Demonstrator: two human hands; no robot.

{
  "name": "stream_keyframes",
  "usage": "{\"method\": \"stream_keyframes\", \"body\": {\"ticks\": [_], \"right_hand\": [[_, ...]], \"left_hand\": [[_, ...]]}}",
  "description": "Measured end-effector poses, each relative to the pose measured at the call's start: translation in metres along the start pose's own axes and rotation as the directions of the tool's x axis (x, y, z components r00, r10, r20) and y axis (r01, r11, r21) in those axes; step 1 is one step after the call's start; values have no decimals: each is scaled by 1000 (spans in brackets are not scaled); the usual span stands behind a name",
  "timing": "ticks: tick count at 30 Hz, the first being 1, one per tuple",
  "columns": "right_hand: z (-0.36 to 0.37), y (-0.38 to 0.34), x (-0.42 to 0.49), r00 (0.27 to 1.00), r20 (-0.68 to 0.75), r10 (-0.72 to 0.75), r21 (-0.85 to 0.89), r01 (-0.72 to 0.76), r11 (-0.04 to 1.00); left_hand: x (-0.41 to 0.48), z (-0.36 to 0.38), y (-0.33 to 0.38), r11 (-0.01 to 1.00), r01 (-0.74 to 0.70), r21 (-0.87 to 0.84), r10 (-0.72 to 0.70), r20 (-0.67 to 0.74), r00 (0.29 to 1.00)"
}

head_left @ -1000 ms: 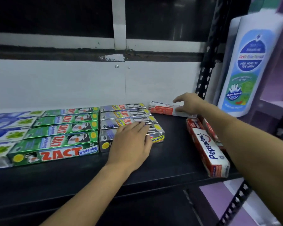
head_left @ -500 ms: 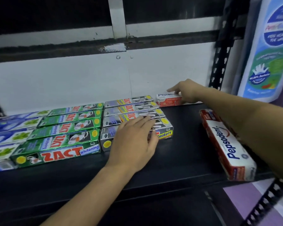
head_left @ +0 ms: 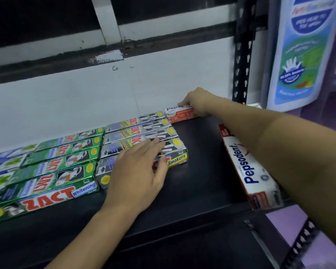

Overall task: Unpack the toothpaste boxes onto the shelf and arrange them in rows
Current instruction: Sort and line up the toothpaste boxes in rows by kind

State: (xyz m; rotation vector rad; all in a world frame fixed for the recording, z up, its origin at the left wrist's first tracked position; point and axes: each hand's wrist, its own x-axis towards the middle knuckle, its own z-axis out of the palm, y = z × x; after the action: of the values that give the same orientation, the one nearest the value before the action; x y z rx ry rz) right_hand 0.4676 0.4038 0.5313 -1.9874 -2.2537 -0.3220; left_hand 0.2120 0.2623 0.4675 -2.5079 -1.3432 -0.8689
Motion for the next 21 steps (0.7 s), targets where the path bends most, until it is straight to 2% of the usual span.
{"method": "stream_keyframes", "body": {"ticks": [21], "right_hand": [[-13,0,-8,998,55,3,52,-6,999]], "left_hand": [[-1,-2,0,1000,-1,-5,1,8,1000]]}}
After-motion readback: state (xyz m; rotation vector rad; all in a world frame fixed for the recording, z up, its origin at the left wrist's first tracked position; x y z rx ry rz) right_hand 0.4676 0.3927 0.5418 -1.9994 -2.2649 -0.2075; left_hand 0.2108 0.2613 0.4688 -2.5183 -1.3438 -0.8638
